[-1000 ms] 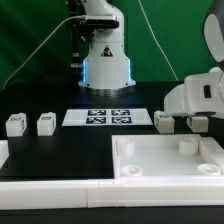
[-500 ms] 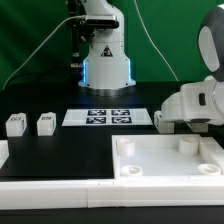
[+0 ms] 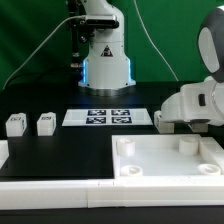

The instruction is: Assemble one leg

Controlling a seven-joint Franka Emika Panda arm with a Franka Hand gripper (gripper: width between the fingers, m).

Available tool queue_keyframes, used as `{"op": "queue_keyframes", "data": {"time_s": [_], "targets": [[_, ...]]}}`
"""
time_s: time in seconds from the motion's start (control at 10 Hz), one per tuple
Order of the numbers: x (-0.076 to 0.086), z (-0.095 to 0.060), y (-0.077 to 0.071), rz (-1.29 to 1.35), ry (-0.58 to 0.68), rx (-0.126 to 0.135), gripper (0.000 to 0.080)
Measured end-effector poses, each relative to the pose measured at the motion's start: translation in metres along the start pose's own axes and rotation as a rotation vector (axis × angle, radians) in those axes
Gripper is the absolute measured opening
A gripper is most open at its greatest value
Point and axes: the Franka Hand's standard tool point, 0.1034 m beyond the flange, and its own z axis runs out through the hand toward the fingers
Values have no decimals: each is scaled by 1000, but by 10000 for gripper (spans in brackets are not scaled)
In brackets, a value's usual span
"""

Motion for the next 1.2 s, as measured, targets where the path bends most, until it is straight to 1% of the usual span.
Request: {"op": "queue_keyframes", "data": {"time_s": [0.1,1.0,1.1,1.2], "targets": [[0,0,0,0,0,0,295],[0,-1,0,-2,2,2,295],[-2,-12,3,-1,21,10,295],[-9,-28,6,1,50,16,295]]}}
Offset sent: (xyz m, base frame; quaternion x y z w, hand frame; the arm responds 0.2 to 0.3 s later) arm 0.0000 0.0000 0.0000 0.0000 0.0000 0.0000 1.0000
